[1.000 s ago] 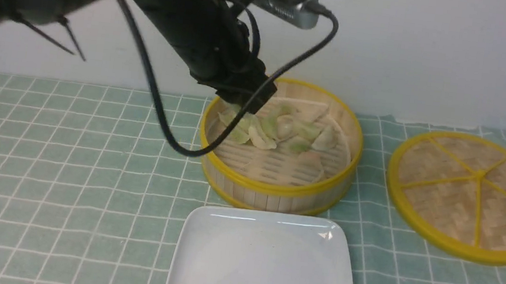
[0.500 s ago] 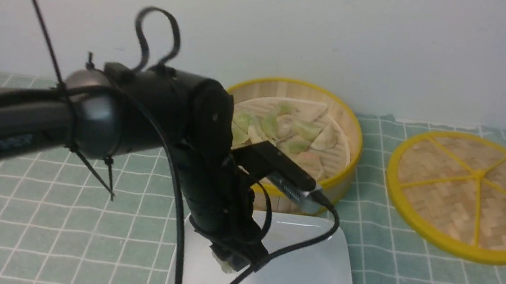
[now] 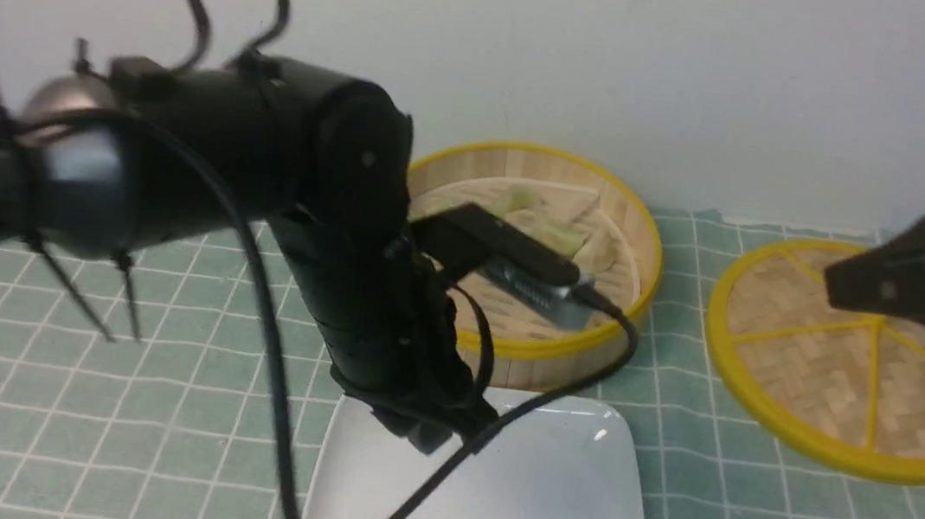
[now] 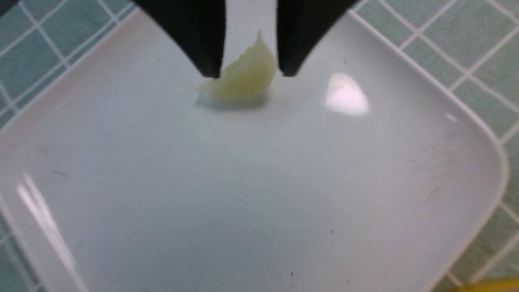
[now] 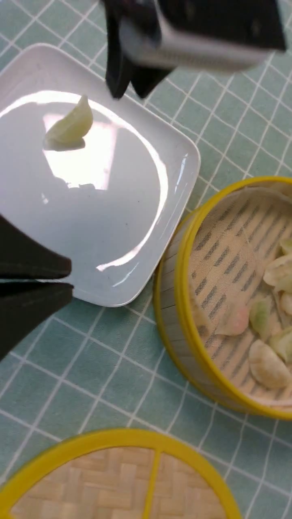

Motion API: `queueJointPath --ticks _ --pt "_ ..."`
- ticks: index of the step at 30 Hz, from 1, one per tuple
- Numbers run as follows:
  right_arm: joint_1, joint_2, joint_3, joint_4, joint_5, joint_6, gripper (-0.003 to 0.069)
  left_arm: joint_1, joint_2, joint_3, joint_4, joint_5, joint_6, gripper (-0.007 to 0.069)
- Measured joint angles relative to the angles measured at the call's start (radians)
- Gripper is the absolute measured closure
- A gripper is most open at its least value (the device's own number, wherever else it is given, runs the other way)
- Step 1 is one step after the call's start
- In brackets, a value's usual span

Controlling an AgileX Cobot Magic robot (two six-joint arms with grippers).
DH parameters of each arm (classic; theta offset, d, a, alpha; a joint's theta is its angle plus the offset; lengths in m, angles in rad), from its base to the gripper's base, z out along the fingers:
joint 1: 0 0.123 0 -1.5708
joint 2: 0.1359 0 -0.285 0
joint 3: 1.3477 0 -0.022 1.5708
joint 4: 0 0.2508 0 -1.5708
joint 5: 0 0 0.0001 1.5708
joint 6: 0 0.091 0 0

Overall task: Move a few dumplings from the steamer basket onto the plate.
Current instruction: Use the left arm to put the dumpling into the plate, then use the right arm to grab a dumpling from inside the steamer

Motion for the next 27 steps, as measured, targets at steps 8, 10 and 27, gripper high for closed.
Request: queueJointPath --ticks 8,10,27 --pt "0.181 0.4 -0.243 -0.187 -0.108 0.112 0.0497 0.056 -0.453 0.213 0.005 -0.019 -0.123 0.0631" --pt "0.203 0.464 -0.294 -0.223 -0.124 0.119 0.0438 0.056 -0.558 0.284 -0.002 -0.043 -0.147 0.0631" --pt "0.239 0.946 -0.553 -0.366 -0.273 0.215 0.0162 0.056 -1.031 0.546 0.043 -0.105 -0.311 0.0631"
